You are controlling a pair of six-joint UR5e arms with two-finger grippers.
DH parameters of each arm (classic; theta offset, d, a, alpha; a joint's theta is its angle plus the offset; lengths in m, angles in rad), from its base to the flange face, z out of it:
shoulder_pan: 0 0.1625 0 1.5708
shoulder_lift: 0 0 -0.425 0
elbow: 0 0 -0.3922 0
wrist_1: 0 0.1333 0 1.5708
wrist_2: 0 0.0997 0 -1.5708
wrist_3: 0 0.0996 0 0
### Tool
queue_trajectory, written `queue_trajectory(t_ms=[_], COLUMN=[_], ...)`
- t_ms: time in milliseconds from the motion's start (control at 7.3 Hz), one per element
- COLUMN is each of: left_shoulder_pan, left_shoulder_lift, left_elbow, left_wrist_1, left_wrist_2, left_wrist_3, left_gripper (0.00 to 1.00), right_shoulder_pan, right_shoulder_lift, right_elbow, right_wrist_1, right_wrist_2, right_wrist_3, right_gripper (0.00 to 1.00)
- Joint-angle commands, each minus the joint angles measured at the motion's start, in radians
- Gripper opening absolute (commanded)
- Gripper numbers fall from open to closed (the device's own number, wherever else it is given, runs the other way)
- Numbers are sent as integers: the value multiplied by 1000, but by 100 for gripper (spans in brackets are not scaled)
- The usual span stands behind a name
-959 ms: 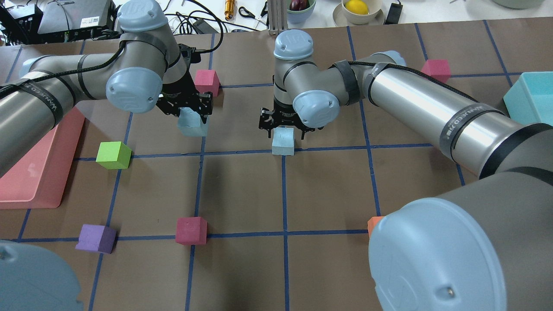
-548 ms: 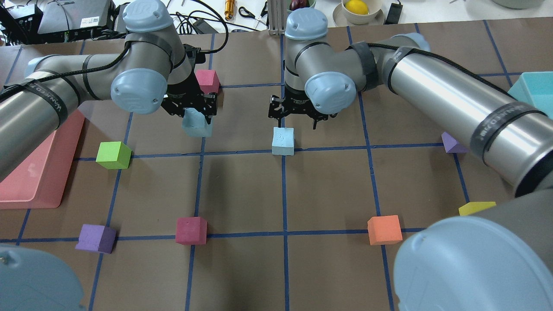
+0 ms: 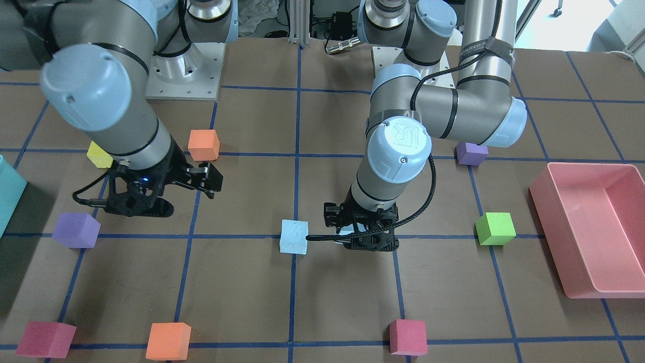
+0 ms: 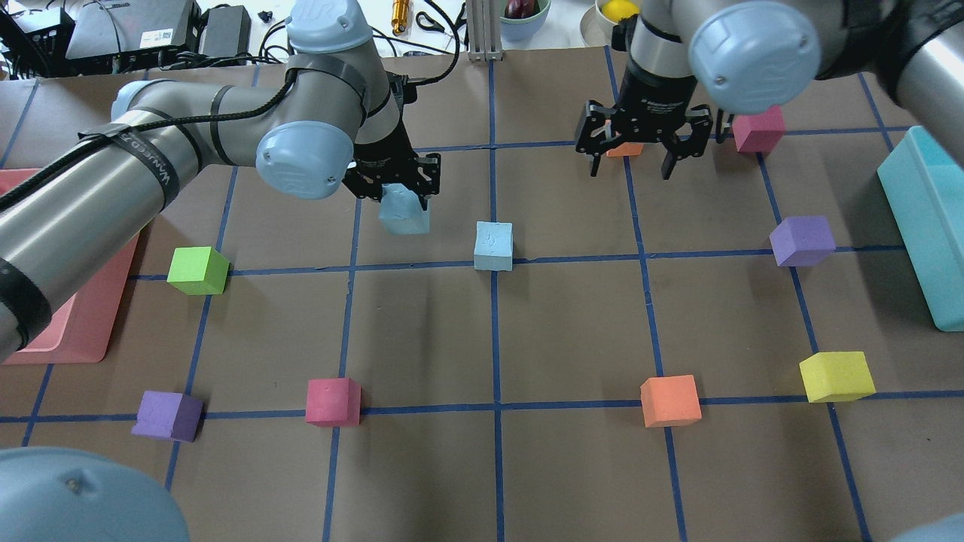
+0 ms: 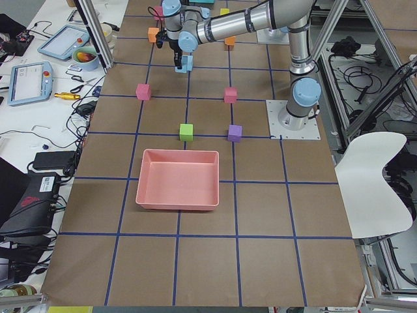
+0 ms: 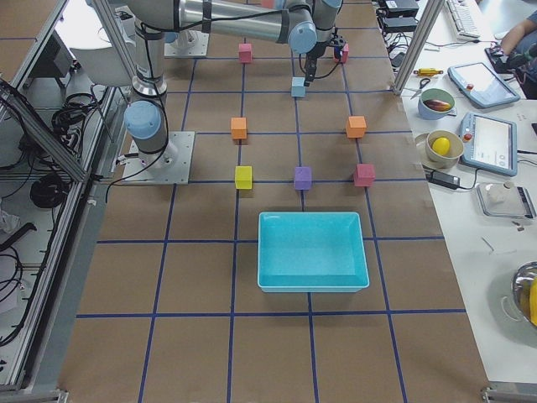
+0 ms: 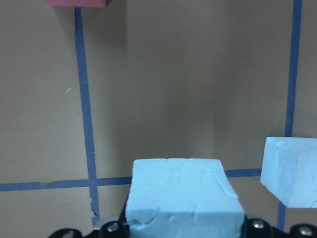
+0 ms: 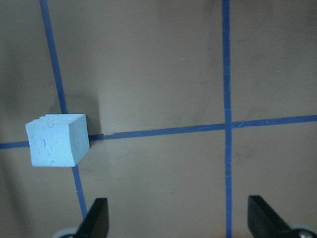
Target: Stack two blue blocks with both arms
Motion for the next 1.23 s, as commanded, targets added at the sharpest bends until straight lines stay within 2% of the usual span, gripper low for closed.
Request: queue_trajectory(t_ms=[0, 137, 685, 822, 959, 1096], left_shoulder_pan=[-92, -113, -168, -171, -174, -179], left_shoulder_lift=[-26, -47, -112, -119, -133, -138], left_elbow=[7, 16, 71, 66, 61, 65], left_wrist_1=[73, 78, 74, 74, 80, 81], left_wrist_2=[-14, -12, 34, 32, 32, 26], left_wrist_3=[-39, -65, -119, -138, -151, -151], left_gripper=[0, 0, 0, 12, 78, 100], right_shoulder_pan=[-74, -77, -67, -67, -67, -67], right_shoulder_lift=[-137, -203, -246, -260, -261, -262], right_elbow=[87, 96, 98, 99, 86, 82], right_wrist_1=[28, 31, 50, 132, 155, 154], right_wrist_2=[-76, -101, -86, -89, -83, -83], right_wrist_3=[-83, -78, -79, -85, -87, -88], right_gripper=[100, 100, 100, 100, 100, 100])
